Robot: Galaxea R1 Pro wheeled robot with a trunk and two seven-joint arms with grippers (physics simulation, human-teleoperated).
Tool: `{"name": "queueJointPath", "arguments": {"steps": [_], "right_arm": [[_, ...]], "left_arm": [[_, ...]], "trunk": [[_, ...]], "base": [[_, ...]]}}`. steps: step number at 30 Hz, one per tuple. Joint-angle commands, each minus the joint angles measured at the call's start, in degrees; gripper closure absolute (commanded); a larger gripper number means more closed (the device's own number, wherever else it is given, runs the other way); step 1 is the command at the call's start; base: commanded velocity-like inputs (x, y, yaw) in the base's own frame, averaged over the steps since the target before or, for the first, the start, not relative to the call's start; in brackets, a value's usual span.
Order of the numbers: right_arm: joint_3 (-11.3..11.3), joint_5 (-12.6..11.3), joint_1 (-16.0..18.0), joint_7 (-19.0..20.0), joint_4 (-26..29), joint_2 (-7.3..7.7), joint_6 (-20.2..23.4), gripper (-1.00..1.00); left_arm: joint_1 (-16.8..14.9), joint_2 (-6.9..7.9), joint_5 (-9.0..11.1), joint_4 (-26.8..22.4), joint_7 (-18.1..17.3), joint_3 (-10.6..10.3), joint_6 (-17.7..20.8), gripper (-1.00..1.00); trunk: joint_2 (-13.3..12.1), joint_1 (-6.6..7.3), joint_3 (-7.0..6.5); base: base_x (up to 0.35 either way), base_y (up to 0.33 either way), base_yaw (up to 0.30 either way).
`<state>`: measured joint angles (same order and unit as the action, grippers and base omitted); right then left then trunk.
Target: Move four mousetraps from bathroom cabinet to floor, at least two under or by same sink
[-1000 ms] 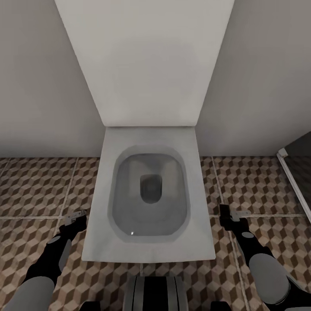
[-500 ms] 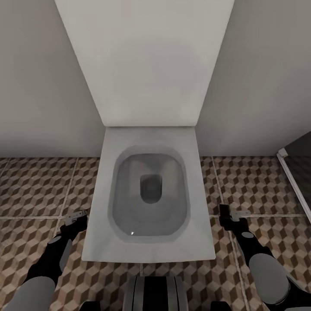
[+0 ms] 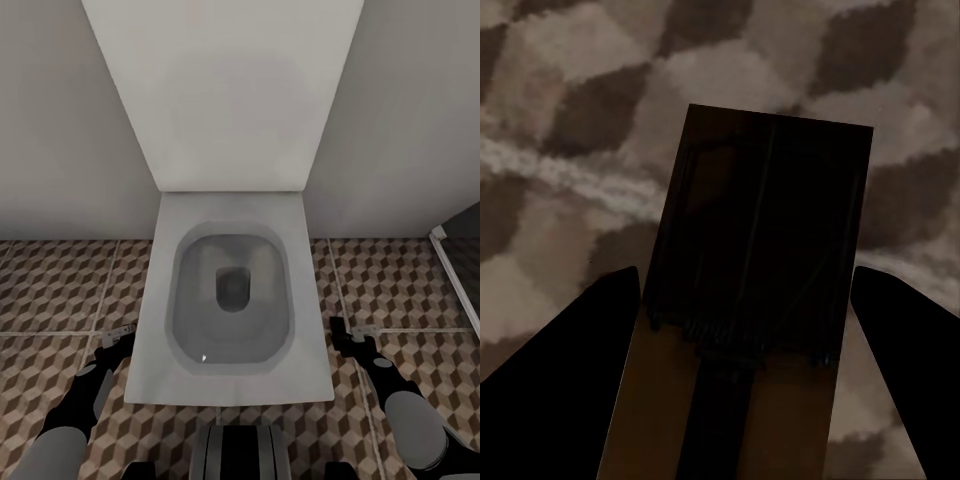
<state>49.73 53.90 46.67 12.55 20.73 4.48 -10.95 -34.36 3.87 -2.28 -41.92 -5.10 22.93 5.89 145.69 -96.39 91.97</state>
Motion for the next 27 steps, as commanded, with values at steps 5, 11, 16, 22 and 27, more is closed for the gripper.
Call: {"name": "queueJointPath", "arguments": {"steps": [5,11,16,22,27], "right_arm": [[0.0,-0.2,0.0,0.3,0.0,0.00,0.0,1.00],[0.0,-0.2,0.0,0.3,0.0,0.00,0.0,1.00],[0.0,-0.2,0.0,0.2,0.0,0.00,0.0,1.00],[0.0,-0.2,0.0,0.0,0.0,0.00,0.0,1.00],[0.0,-0.2,0.0,0.0,0.0,0.00,0.0,1.00]], "left_arm": [[0.0,0.04,0.0,0.0,0.0,0.0,0.0,1.00],[0.0,0.00,0.0,0.0,0.0,0.0,0.0,1.00],[0.0,0.00,0.0,0.0,0.0,0.0,0.0,1.00],[0.0,0.00,0.0,0.0,0.0,0.0,0.0,1.00],[0.0,0.06,0.0,0.0,0.0,0.0,0.0,1.00]], "trunk": [[0.0,0.00,0.00],[0.0,0.00,0.00],[0.0,-0.08,0.66],[0.1,-0.13,1.11],[0.1,-0.13,1.11]], "base": [[0.000,0.000,0.000],[0.000,0.000,0.000],[0.000,0.000,0.000],[0.000,0.000,0.000],[0.000,0.000,0.000]]}}
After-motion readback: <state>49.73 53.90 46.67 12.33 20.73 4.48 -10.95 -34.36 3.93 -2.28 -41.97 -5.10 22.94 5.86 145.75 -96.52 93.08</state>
